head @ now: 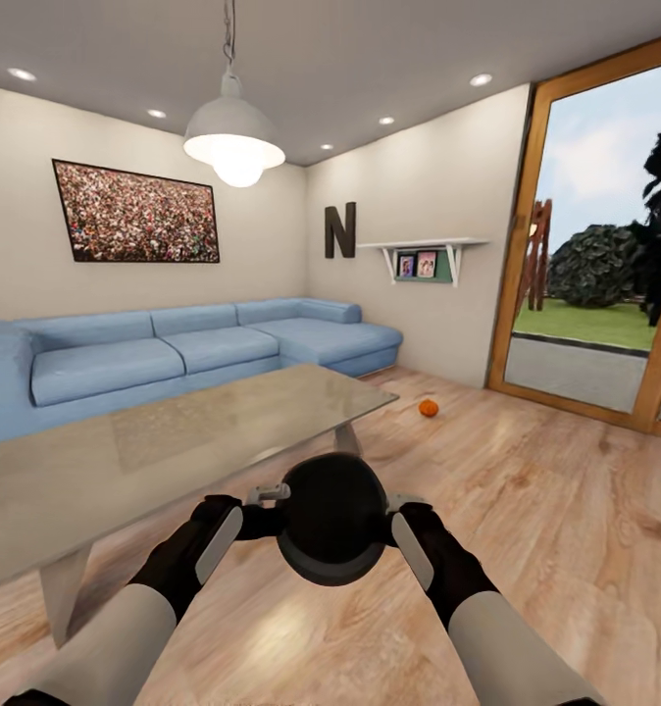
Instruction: Place each of the two pumpkins and all three candles from the living room inside a cabinet in the living room (use any cabinet), then make sure every cabinet is closed, and position the cauldron so it is next to a table in the living room.
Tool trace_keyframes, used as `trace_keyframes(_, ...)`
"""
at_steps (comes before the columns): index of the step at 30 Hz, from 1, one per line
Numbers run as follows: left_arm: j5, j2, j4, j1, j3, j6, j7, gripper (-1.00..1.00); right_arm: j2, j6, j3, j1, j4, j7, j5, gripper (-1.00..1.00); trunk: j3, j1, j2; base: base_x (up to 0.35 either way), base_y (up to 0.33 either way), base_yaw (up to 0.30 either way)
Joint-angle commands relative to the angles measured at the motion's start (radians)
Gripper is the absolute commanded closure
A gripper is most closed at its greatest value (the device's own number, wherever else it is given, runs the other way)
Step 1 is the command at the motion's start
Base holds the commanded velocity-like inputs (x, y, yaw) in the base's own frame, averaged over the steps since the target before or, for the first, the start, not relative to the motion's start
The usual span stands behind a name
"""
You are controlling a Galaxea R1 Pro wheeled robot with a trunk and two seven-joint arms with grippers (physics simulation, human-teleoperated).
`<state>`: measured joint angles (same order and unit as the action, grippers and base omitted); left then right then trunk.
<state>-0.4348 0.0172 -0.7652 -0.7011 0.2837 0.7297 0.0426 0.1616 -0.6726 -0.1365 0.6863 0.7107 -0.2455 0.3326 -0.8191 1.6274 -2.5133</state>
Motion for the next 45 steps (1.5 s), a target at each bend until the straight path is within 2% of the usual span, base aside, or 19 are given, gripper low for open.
trace_keyframes(1,-0.04,0.0,0.0,-0.001,0.014,0.002,0.005,1.0,-0.001,0.002,-0.05,0.001,0.001,-0.007,0.039,1.0,-0.002,0.0,-0.001,0.0,0.0,0.244)
trace_keyframes(4,-0.04,0.0,0.0,-0.001,0.014,0.002,0.005,1.0,-0.003,0.002,-0.072,0.001,0.001,-0.001,0.039,1.0,-0.005,0.0,-0.001,0.0,0.0,0.233)
trace_keyframes(9,-0.041,0.0,0.0,-0.001,0.014,0.002,0.005,1.0,-0.003,0.002,-0.078,0.001,0.001,0.001,0.038,1.0,-0.01,0.0,-0.001,0.0,0.0,0.221)
trace_keyframes(45,-0.039,0.0,0.0,0.0,0.014,0.002,0.006,1.0,-0.005,0.002,-0.083,0.001,0.001,0.002,0.039,1.0,-0.053,0.0,-0.001,0.0,0.0,0.185)
